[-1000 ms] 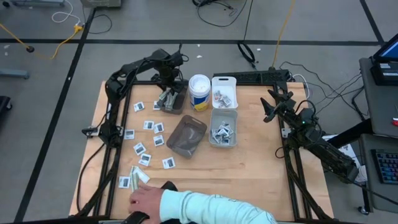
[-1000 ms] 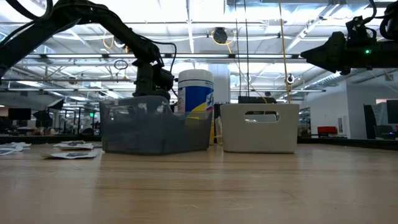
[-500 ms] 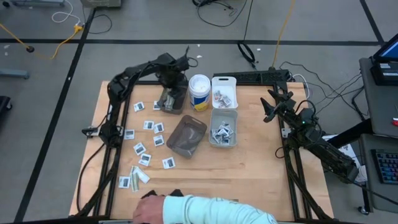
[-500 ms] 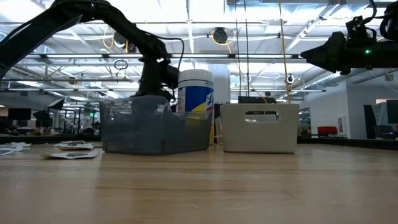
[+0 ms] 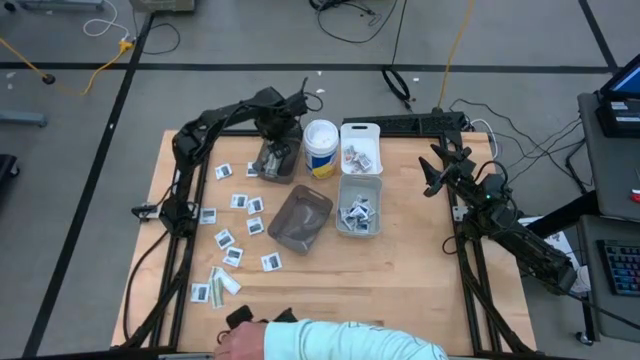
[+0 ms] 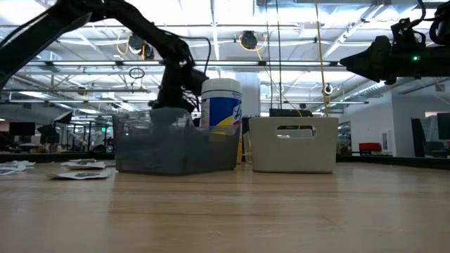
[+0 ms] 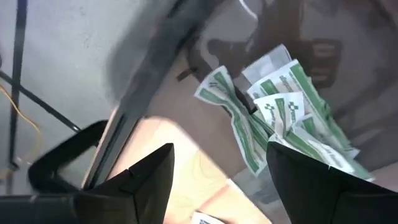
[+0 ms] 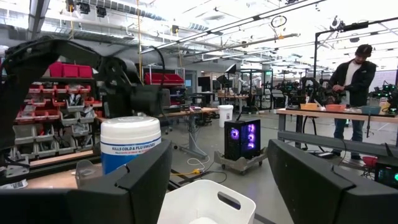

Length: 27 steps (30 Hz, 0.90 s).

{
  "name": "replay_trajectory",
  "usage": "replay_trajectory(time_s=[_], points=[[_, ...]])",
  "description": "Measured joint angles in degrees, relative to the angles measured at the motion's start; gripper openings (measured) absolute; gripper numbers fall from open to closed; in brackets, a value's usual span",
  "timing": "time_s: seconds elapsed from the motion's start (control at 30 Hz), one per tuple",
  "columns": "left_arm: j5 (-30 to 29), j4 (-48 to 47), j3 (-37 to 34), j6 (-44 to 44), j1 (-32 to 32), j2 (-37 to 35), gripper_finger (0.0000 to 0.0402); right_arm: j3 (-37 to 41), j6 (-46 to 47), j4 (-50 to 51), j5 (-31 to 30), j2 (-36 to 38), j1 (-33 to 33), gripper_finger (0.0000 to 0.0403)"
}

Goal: Pick & Place First Aid Supplies
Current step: Put the bottom bandage pack into the top black bin

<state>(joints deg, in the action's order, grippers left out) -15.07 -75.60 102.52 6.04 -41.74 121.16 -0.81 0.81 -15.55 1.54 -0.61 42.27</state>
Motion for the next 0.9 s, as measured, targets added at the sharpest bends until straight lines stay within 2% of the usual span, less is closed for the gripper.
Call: replay_trajectory(time_s=[0.3,0.57,0.63,0.8,0.9], points=[[1.3,0.0,-1.9,-11.1,2.8,-8.8,0.0263,0.0,0.0,0.0,0.0,0.0,0.0,0.0263],[3.1,2.9,-12.8,-16.7,9.0,-19.1,0.0251,0.0,0.0,0.0,0.0,0.0,0.0,0.0263],[6.1,3.9,-16.1,-19.8,10.4,-21.4,0.0253,0.0,0.0,0.0,0.0,0.0,0.0,0.0263],[18.6,5.8,-24.4,-30.9,13.3,-27.3,0.0265,0.0,0.0,0.0,0.0,0.0,0.0,0.0263],[22.0,6.2,-29.0,-37.0,15.8,-30.9,0.0270,0.0,0.0,0.0,0.0,0.0,0.0,0.0263]])
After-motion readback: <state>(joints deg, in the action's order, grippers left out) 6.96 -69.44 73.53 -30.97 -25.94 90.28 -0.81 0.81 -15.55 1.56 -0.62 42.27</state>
